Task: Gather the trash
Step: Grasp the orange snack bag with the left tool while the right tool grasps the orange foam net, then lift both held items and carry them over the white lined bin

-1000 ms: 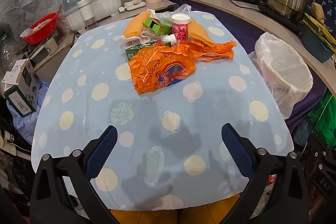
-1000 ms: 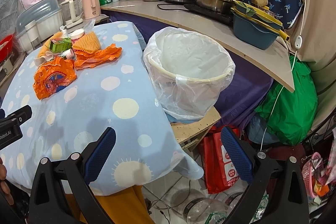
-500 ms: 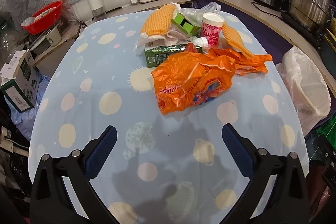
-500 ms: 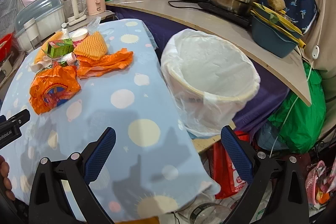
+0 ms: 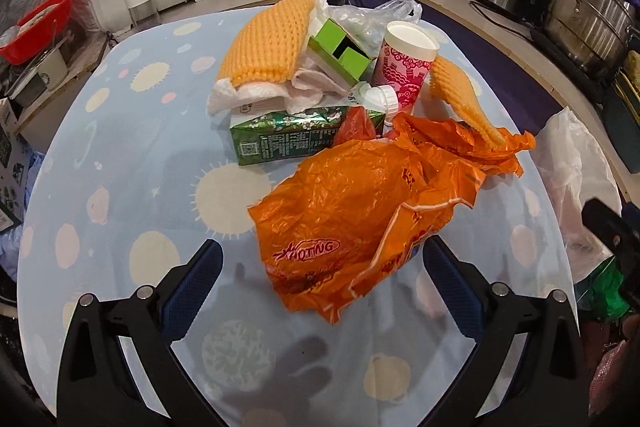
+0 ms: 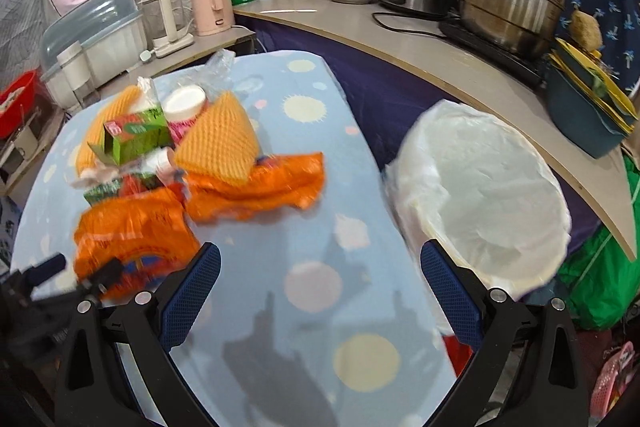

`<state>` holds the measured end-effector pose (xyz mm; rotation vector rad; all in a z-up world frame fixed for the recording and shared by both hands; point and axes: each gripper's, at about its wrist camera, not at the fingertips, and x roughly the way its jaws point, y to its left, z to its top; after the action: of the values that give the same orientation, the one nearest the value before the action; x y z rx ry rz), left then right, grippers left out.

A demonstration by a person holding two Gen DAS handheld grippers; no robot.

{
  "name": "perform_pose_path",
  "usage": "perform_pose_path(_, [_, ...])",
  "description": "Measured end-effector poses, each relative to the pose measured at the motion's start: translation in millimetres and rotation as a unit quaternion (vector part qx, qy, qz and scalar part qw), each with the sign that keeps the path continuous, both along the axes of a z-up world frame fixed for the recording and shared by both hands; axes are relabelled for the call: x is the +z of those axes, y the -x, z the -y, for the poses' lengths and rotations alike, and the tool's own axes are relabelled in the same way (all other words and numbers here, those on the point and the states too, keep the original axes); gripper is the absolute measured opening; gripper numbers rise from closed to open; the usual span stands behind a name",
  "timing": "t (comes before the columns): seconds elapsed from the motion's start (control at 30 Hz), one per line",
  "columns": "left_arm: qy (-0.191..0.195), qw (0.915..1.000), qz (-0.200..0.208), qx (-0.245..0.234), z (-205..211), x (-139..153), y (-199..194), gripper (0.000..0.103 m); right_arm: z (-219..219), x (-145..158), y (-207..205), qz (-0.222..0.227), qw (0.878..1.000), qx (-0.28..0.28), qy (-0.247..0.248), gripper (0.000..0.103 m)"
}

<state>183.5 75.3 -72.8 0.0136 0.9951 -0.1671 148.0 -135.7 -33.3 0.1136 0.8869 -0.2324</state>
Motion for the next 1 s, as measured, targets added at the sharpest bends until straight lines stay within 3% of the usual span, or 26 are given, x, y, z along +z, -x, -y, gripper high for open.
perform_pose_path(0.17, [0.017, 0.9996, -0.015, -0.019, 2.2, -8.9, -16.5, 0.094, -12.1, 0.3, -40.9, 0.006, 1.000, 0.018, -0.017, 0.096])
perform_pose_path(0.37, [0.041, 0.9983, -0.024, -0.034, -3.2, -11.1, -24.9, 0.069, -29.8, -9.3, -80.9, 0.000, 0.998, 0.049, -0.042, 0.096])
perform_pose_path(0.47, [0.055, 0.9971, -0.033, -0.040, -8.5, -13.3, -28.9, 0.049, -37.7, -14.4, -96.5, 0.002, 0.997, 0.058, -0.047, 0.093])
perform_pose_path(0.57, [0.069, 0.9955, -0.046, -0.047, -12.3, -16.3, -32.0, 0.037, -43.9, -24.1, -111.8, -0.007, 0.997, 0.068, -0.047, 0.082])
perform_pose_path(0.73, [0.069, 0.9952, -0.041, -0.055, -12.8, -12.3, -28.8, 0.028, -47.0, -36.3, -122.6, -0.025, 0.995, 0.076, -0.052, 0.042])
perform_pose_path(0.93, [0.084, 0.9945, -0.035, -0.052, -22.2, 2.6, -16.8, 0.025, -37.6, -21.0, -110.4, -0.004, 0.995, 0.068, -0.069, 0.015])
perform_pose_path(1.0, [0.085, 0.9947, -0.027, -0.052, -24.3, 9.5, -11.4, 0.024, -32.3, -12.6, -104.5, 0.005, 0.995, 0.063, -0.072, 0.013])
